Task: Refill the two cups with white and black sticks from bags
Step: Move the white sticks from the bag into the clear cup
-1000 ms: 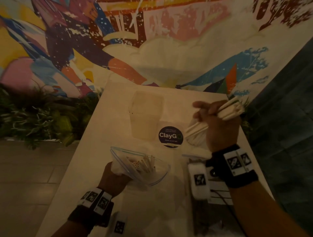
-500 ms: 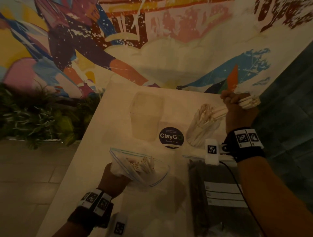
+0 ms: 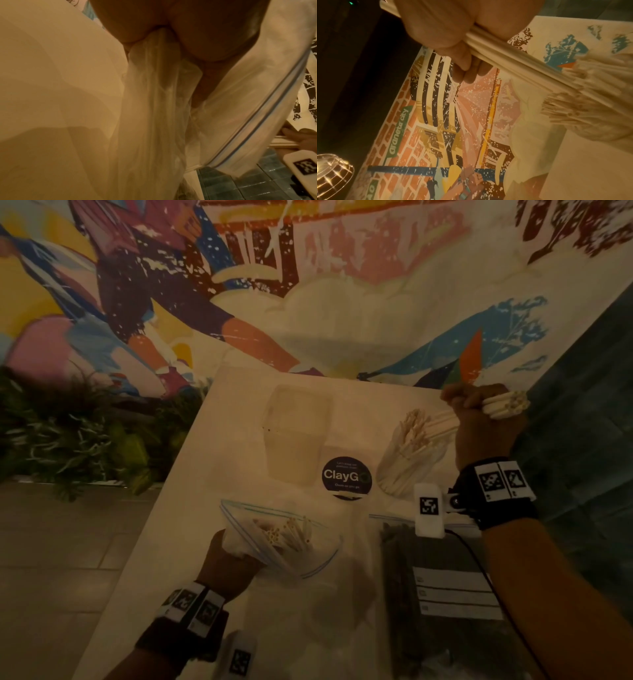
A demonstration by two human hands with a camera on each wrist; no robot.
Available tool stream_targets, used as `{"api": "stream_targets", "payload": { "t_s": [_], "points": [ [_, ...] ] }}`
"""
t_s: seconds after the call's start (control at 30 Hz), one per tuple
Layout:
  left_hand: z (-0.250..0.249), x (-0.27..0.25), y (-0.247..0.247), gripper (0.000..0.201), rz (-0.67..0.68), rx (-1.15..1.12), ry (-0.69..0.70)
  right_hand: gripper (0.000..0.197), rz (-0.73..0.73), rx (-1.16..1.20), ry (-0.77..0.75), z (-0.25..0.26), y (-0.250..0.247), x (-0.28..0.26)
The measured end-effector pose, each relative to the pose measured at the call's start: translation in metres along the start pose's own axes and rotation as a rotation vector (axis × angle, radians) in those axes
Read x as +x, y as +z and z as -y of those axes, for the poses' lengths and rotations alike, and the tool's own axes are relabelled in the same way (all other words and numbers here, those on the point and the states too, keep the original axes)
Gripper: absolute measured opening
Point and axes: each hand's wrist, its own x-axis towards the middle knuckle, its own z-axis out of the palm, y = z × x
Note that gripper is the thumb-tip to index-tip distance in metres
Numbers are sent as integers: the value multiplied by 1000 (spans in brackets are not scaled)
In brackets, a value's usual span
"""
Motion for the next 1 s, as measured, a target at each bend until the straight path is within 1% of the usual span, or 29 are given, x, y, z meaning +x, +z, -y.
{"api": "stream_targets", "payload": {
  "t_s": [0.03,0.1,0.13,0.17,0.23,0.3,0.37,0.4,0.43,0.5,0.53,0.6,0.63,0.67,0.7,0.77,0.87,0.93,1.0],
  "points": [
    [1,0,1,30,-5,-47,-17,42,18,15,12,-3,1,-1],
    [2,1,1,34,-6,-81,-24,46,70,47,65,-11,0,-1],
    [2,0,1,33,-3,-87,-27,47,86,54,89,-16,-2,-1],
    [0,0,1,32,-1,-97,-22,46,88,46,103,-19,-3,-1],
    [-2,0,1,37,-6,-101,0,43,71,13,108,-26,-5,0],
    [-2,0,1,38,-1,-74,17,32,36,-40,135,-30,-4,-1],
    [-2,0,0,38,14,-53,27,7,-27,-182,173,-31,-2,0],
    [-1,0,-2,38,18,-39,30,11,-82,-275,174,-30,-2,1],
    [0,0,-2,38,22,-21,33,19,-96,-370,141,-29,-3,3],
    [-2,0,-3,38,26,-2,31,31,-79,-532,93,-24,0,2],
    [-3,1,-2,38,25,-9,35,37,-54,-617,129,-21,1,1],
    [-5,2,-1,39,25,-33,42,50,-19,-724,278,-24,4,-2],
    [-5,2,0,39,27,-42,50,56,4,-743,321,-28,4,-3],
    [-6,1,0,39,27,-49,56,58,18,-750,316,-33,3,-3],
    [-6,1,-1,40,25,-51,59,58,12,-748,265,-36,3,-1],
    [-5,0,-1,41,21,-33,60,59,-63,-719,116,-40,0,4],
    [-4,-1,-1,39,20,-44,60,73,-185,-691,-93,-43,-4,8],
    [-2,0,-1,38,18,-43,52,74,-199,-718,-172,-46,-5,7],
    [0,0,-2,38,19,-4,50,69,-182,-805,-255,-47,-6,5]
  ]
}}
